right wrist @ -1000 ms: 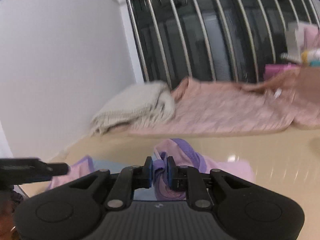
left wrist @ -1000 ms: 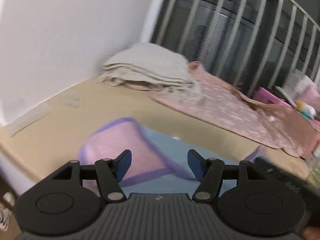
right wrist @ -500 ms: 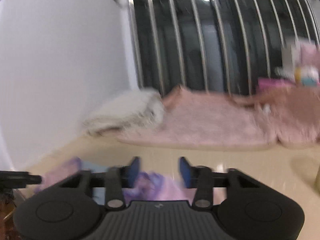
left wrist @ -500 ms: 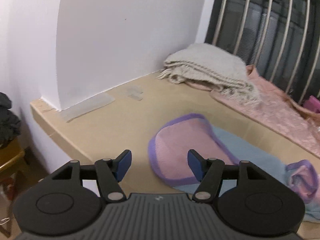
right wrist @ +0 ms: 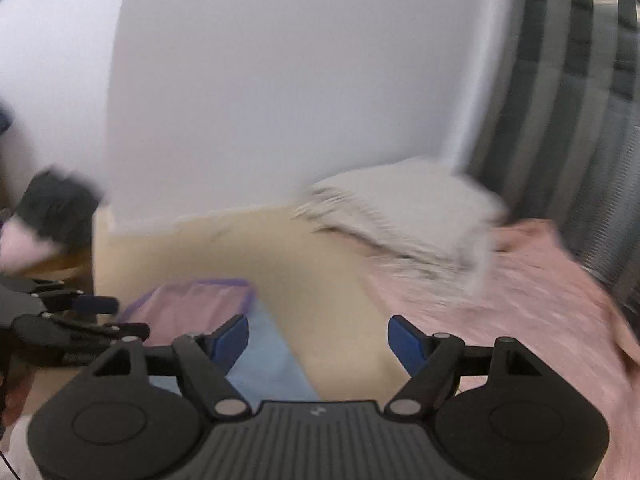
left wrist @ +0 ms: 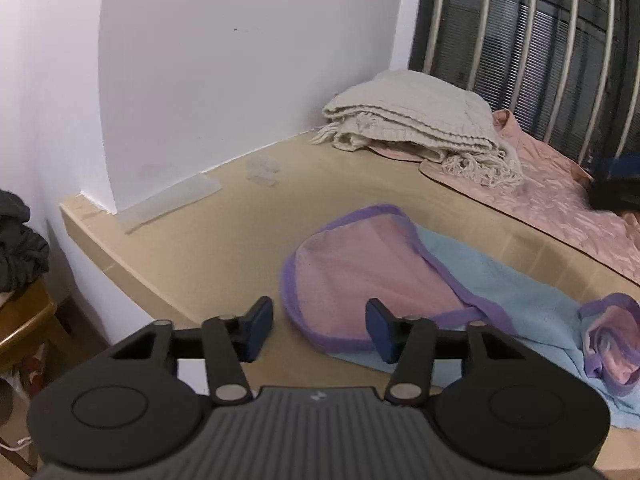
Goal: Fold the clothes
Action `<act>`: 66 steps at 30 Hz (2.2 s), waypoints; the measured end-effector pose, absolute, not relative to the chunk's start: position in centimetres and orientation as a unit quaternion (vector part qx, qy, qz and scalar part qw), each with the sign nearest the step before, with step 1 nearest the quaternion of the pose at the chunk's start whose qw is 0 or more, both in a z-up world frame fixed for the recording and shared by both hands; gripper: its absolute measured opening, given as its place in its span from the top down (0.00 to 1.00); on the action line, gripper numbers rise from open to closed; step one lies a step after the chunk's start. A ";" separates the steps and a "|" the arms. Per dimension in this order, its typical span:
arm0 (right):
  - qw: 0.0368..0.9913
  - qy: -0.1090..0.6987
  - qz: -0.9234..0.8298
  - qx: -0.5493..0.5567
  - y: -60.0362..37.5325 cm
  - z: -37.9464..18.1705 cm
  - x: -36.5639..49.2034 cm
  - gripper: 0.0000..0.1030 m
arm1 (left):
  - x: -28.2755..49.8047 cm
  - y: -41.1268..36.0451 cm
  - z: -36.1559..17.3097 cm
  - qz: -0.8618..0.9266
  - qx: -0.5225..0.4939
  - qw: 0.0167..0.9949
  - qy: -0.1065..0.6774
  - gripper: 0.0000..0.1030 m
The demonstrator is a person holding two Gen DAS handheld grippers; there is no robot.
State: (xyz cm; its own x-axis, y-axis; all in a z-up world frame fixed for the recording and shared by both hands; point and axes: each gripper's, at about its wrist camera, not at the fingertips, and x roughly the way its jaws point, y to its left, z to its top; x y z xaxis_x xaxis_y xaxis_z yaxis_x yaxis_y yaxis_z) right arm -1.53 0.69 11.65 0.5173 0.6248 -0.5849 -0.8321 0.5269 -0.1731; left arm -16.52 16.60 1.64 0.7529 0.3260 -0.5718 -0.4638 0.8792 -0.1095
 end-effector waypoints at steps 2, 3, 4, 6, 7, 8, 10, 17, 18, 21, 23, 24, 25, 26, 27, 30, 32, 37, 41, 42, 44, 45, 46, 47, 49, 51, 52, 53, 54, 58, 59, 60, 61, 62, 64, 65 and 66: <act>0.809 0.265 0.468 -0.238 5.2 11.2 1.0 0.29 | -16.6 16.9 1.7 0.220 -0.132 0.925 0.280 0.64; 0.792 0.281 0.482 -0.247 7.3 10.8 2.2 0.32 | -16.7 17.2 1.8 0.219 -0.143 0.924 0.279 0.64; 0.782 0.295 0.486 -0.257 9.3 10.0 2.9 0.33 | -16.9 17.5 1.9 0.217 -0.155 0.923 0.278 0.64; 0.761 0.323 0.488 -0.279 12.5 8.0 4.3 0.38 | -17.3 18.1 2.0 0.216 -0.182 0.920 0.273 0.64; 0.751 0.336 0.487 -0.292 13.9 6.9 4.9 0.45 | -17.5 18.3 2.0 0.215 -0.192 0.918 0.272 0.64; 0.743 0.349 0.485 -0.302 15.1 5.9 5.4 0.48 | -17.6 18.5 2.1 0.215 -0.197 0.917 0.272 0.64; 0.738 0.365 0.480 -0.302 15.6 4.6 6.0 0.59 | -17.7 18.7 2.1 0.216 -0.200 0.916 0.273 0.79; 0.760 0.374 0.461 -0.263 13.9 4.4 7.6 0.98 | -15.5 19.5 1.8 0.198 -0.200 0.917 0.281 0.98; 0.773 0.369 0.449 -0.254 13.0 4.7 7.8 0.98 | -14.7 19.7 1.9 0.192 -0.205 0.917 0.282 0.98; 0.814 0.354 0.413 -0.203 8.8 6.5 9.2 0.98 | -11.4 20.1 3.2 0.152 -0.226 0.923 0.273 0.99; 0.840 0.344 0.383 -0.172 5.4 7.9 10.4 0.98 | -7.9 19.1 5.1 0.111 -0.224 0.933 0.260 0.99; 0.853 0.338 0.365 -0.156 3.6 8.7 11.1 0.98 | -6.0 18.5 6.0 0.090 -0.218 0.937 0.256 0.99; 0.869 0.334 0.338 -0.139 1.5 9.5 11.9 0.98 | -4.1 17.8 6.7 0.065 -0.217 0.939 0.260 0.99; 0.883 0.330 0.310 -0.125 -0.4 10.4 12.6 0.98 | -2.2 17.1 7.5 0.039 -0.216 0.939 0.266 0.99; 0.896 0.325 0.282 -0.112 -2.4 11.2 13.2 0.98 | -0.2 16.4 8.2 0.013 -0.215 0.938 0.272 0.99; 0.925 0.308 0.206 -0.086 -7.9 13.3 15.0 0.98 | 4.7 13.8 9.5 -0.049 -0.219 0.930 0.291 0.99; 0.935 0.308 0.167 -0.066 -11.2 13.9 16.1 0.98 | 7.4 12.0 10.3 -0.060 -0.226 0.931 0.281 0.99; 0.939 0.331 0.060 -0.067 -15.5 11.9 20.6 0.94 | 13.1 7.9 10.5 -0.051 -0.213 0.931 0.292 0.77; 0.937 0.339 0.053 -0.060 -17.4 10.5 19.8 0.84 | 10.5 7.7 10.1 -0.063 -0.165 0.936 0.304 0.61; 0.940 0.331 0.065 -0.054 -17.8 10.6 18.5 0.78 | 9.0 8.0 10.1 -0.082 -0.156 0.934 0.309 0.61; 0.944 0.304 0.122 -0.046 -18.2 11.3 13.0 0.61 | 4.6 7.7 9.6 -0.148 -0.119 0.929 0.318 0.60; 0.943 0.294 0.153 -0.042 -18.4 11.4 10.0 0.60 | 2.2 7.1 9.0 -0.173 -0.097 0.928 0.315 0.60; 0.937 0.293 0.187 -0.035 -18.3 11.1 7.4 0.62 | -0.2 6.5 8.4 -0.196 -0.076 0.927 0.312 0.60; 0.929 0.297 0.219 -0.026 -18.1 10.4 5.1 0.62 | -1.9 5.8 7.5 -0.206 -0.064 0.923 0.318 0.60; 0.907 0.316 0.279 -0.016 -18.1 8.5 1.2 0.71 | -4.2 4.5 5.5 -0.215 -0.051 0.916 0.335 0.61; 0.894 0.329 0.304 -0.009 -17.7 6.7 -1.2 0.78 | -5.2 3.6 3.6 -0.214 -0.047 0.908 0.357 0.68; 0.892 0.333 0.305 -0.007 -17.3 5.8 -1.8 0.77 | -5.3 3.5 2.9 -0.210 -0.053 0.905 0.367 0.75; 0.890 0.337 0.306 -0.004 -17.0 4.9 -2.5 0.78 | -5.4 3.7 2.3 -0.201 -0.064 0.903 0.374 0.83; 0.888 0.341 0.307 -0.002 -16.7 4.1 -3.2 0.81 | -5.2 4.0 2.0 -0.193 -0.078 0.902 0.378 0.83; 0.894 0.336 0.295 -0.022 -15.8 2.5 -5.7 0.91 | -6.8 4.9 1.6 -0.190 -0.115 0.898 0.381 0.87; 0.894 0.338 0.293 -0.025 -15.8 2.7 -6.5 0.91 | -7.8 4.8 1.7 -0.194 -0.113 0.897 0.380 0.87; 0.891 0.344 0.294 -0.023 -15.9 2.9 -7.5 0.91 | -8.9 4.7 1.8 -0.199 -0.112 0.898 0.377 0.87; 0.890 0.348 0.295 -0.021 -16.1 3.0 -8.5 0.91 | -9.9 4.9 1.9 -0.205 -0.117 0.898 0.371 0.85; 0.891 0.345 0.294 -0.028 -16.2 3.3 -9.6 0.90 | -11.1 5.1 2.2 -0.217 -0.114 0.899 0.364 0.81; 0.899 0.309 0.306 -0.047 -17.1 3.9 -12.4 0.81 | -13.2 5.3 3.1 -0.246 -0.093 0.902 0.344 0.73; 0.904 0.279 0.317 -0.060 -17.7 4.3 -14.1 0.74 | -14.5 5.4 3.6 -0.263 -0.060 0.907 0.324 0.69; 0.906 0.241 0.340 -0.081 -18.3 4.8 -15.9 0.59 | -15.5 5.0 3.9 -0.280 -0.017 0.911 0.304 0.66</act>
